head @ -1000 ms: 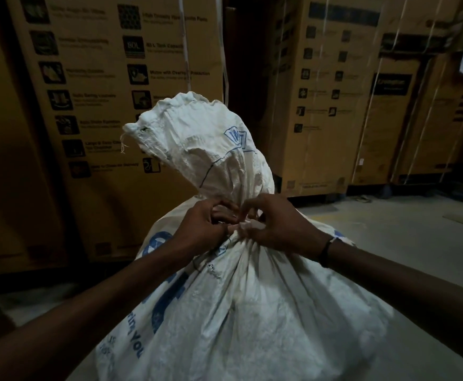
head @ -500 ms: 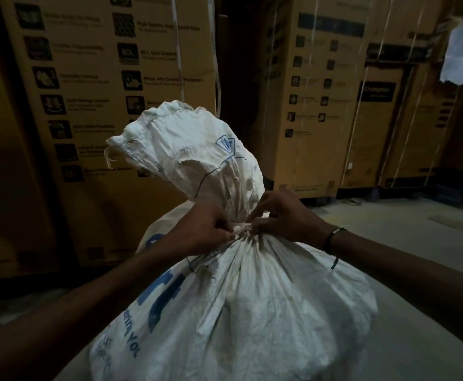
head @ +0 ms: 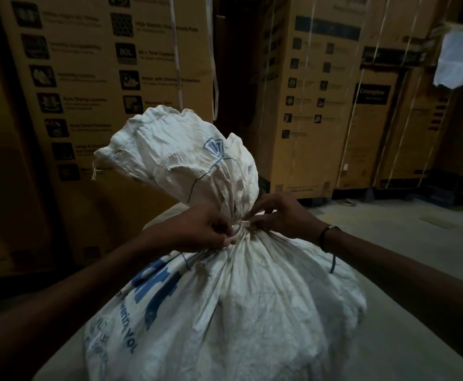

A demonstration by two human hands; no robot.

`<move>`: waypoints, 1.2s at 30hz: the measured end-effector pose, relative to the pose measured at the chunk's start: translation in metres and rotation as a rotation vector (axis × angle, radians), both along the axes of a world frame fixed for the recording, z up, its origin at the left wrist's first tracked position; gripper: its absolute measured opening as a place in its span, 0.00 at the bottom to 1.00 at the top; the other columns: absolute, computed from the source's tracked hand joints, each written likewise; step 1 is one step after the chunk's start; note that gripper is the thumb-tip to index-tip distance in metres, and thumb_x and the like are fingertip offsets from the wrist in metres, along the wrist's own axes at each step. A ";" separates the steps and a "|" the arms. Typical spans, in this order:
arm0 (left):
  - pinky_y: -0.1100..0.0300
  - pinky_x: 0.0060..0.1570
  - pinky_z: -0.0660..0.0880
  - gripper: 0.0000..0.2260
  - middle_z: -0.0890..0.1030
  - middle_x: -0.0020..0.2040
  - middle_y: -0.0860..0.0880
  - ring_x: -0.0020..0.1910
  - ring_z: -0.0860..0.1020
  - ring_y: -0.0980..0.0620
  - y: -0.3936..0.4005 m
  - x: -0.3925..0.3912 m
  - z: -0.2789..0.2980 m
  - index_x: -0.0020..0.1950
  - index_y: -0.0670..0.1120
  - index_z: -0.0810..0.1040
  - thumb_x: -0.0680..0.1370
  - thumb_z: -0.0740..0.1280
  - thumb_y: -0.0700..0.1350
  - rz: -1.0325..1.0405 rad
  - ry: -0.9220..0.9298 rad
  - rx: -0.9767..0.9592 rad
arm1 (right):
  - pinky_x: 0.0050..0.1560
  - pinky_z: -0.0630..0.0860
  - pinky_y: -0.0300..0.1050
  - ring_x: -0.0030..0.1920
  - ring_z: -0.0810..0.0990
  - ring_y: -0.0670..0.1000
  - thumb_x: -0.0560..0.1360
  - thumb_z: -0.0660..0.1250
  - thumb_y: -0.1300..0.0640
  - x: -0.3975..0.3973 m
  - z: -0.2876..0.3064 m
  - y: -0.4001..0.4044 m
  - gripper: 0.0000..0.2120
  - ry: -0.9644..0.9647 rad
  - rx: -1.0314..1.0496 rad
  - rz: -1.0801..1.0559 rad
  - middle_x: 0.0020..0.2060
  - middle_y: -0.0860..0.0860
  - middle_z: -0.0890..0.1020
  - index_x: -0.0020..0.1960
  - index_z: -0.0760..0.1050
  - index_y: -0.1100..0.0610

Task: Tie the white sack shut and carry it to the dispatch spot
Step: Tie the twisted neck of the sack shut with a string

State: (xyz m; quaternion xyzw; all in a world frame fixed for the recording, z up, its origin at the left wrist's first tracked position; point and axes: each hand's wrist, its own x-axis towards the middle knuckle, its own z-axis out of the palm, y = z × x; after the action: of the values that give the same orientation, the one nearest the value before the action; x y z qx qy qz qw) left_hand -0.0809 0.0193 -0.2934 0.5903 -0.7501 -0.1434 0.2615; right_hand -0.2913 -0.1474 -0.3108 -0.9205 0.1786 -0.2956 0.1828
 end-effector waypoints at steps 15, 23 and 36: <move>0.62 0.46 0.78 0.08 0.84 0.50 0.53 0.47 0.82 0.58 -0.021 -0.006 -0.021 0.57 0.50 0.87 0.79 0.75 0.48 -0.172 -0.128 -0.288 | 0.46 0.79 0.33 0.45 0.86 0.38 0.76 0.78 0.60 0.003 -0.010 -0.002 0.05 -0.086 -0.078 0.087 0.45 0.42 0.87 0.51 0.89 0.56; 0.52 0.54 0.81 0.11 0.88 0.54 0.47 0.54 0.86 0.50 -0.021 -0.008 -0.048 0.55 0.45 0.86 0.81 0.69 0.49 -0.226 0.140 -0.307 | 0.49 0.73 0.27 0.47 0.79 0.28 0.74 0.80 0.61 0.008 -0.017 -0.009 0.06 -0.074 -0.319 0.147 0.45 0.45 0.87 0.51 0.89 0.58; 0.50 0.52 0.80 0.15 0.87 0.46 0.37 0.47 0.85 0.44 -0.012 -0.022 -0.065 0.47 0.38 0.85 0.79 0.69 0.50 -0.255 0.555 -0.200 | 0.50 0.80 0.33 0.49 0.87 0.39 0.75 0.80 0.60 0.011 -0.010 -0.011 0.07 -0.019 -0.259 0.229 0.48 0.49 0.90 0.52 0.89 0.56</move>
State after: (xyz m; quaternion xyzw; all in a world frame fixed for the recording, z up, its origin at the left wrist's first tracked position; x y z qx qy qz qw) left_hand -0.1027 0.0077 -0.3582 0.4014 -0.7283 -0.2562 0.4927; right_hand -0.2806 -0.1582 -0.3212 -0.9478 0.0314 -0.3023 0.0969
